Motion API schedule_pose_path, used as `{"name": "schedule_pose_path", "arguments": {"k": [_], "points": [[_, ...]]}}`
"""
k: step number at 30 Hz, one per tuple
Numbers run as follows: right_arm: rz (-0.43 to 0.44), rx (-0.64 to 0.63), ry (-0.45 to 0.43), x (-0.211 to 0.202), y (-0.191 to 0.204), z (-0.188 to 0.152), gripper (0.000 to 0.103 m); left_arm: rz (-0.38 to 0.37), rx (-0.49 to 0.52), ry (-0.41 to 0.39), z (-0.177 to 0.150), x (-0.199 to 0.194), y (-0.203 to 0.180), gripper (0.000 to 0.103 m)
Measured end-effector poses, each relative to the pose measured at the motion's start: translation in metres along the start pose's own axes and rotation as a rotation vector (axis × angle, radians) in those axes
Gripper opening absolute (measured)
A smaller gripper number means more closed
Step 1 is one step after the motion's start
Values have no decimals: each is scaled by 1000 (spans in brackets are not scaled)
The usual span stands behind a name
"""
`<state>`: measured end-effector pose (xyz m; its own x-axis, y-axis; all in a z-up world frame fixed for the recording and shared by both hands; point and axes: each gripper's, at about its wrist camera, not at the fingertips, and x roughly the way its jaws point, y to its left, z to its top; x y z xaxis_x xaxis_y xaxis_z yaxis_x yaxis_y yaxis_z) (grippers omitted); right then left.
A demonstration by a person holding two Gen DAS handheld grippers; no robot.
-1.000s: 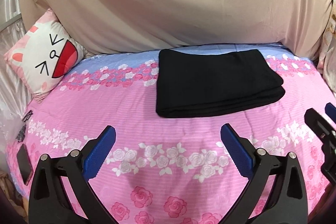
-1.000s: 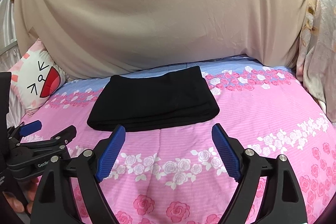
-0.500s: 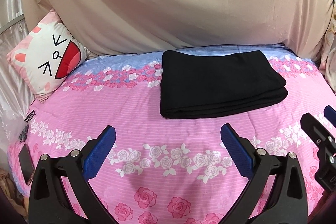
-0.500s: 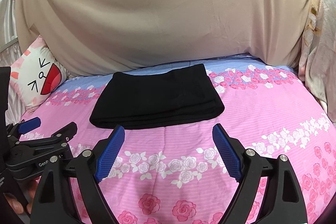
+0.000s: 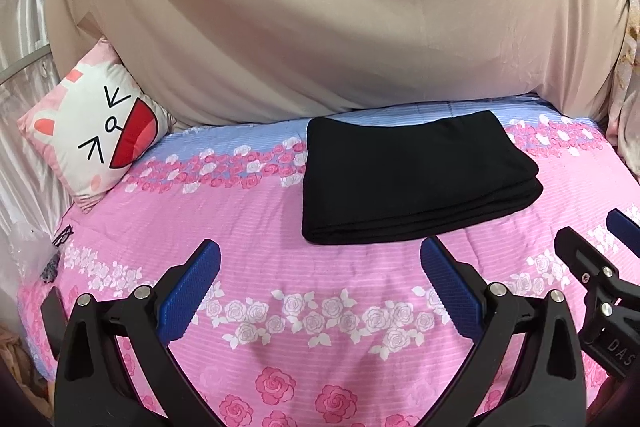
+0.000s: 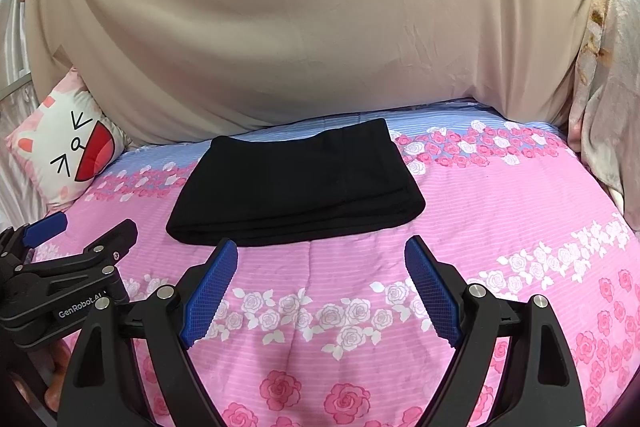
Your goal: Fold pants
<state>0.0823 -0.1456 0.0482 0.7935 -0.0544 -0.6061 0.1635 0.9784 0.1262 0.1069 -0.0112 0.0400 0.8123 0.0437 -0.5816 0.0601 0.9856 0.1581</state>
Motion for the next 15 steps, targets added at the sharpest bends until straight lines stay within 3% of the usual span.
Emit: {"name": "schedule_pose_path", "arguments": {"k": [8, 15], "points": [[-6, 8, -1, -2, -5, -1, 84, -58, -23, -12, 1, -4, 0, 98], [-5, 9, -4, -5, -7, -3, 84, -55, -31, -1, 0, -2, 0, 98]]}}
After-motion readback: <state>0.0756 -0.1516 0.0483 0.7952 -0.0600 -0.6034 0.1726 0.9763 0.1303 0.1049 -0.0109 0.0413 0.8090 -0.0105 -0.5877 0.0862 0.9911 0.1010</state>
